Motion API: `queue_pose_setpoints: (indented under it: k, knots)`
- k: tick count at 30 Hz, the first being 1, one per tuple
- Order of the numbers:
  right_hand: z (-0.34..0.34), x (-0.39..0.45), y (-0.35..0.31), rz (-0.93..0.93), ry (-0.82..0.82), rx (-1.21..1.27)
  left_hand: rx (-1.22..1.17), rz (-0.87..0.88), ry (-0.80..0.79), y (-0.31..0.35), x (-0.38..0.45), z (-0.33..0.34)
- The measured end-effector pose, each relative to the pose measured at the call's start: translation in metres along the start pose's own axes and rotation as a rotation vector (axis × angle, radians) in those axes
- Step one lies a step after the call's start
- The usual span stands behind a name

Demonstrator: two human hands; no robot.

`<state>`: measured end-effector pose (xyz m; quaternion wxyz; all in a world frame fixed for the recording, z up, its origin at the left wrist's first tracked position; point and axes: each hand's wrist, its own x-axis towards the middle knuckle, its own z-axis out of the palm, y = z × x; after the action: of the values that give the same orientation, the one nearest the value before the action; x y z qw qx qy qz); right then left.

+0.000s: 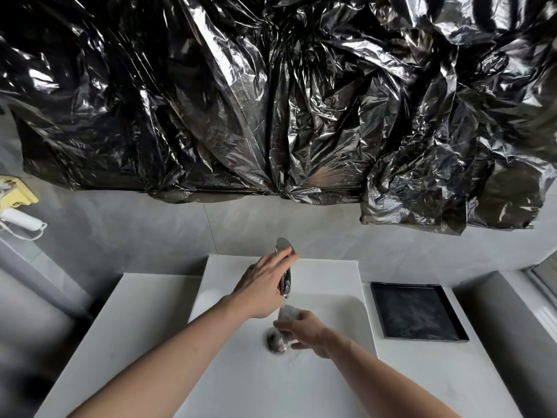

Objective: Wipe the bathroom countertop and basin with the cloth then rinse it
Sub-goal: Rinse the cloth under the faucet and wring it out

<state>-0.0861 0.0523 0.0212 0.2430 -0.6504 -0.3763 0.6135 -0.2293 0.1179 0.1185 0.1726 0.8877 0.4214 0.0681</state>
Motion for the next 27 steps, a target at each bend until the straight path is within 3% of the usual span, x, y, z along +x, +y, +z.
queue_pose_setpoints:
  k: [10,15,19,24,27]
  knots:
    - [-0.027,-0.066,0.036,-0.008,0.027,-0.001,0.194,0.015,-0.126,0.001,-0.021,-0.005]
    - [-0.025,-0.089,0.036,0.000,0.021,0.023,-0.013,0.012,0.016,0.021,-0.078,0.004]
    - [-0.015,-0.102,0.032,0.068,-0.053,0.034,-0.109,0.114,-0.035,0.024,-0.139,0.014]
    - [0.009,-0.117,-0.010,0.013,-0.303,-0.002,0.017,0.277,-0.116,0.022,-0.163,0.005]
    - [0.025,-0.121,-0.044,-0.065,-0.446,-0.073,0.105,0.324,-0.068,0.013,-0.156,-0.006]
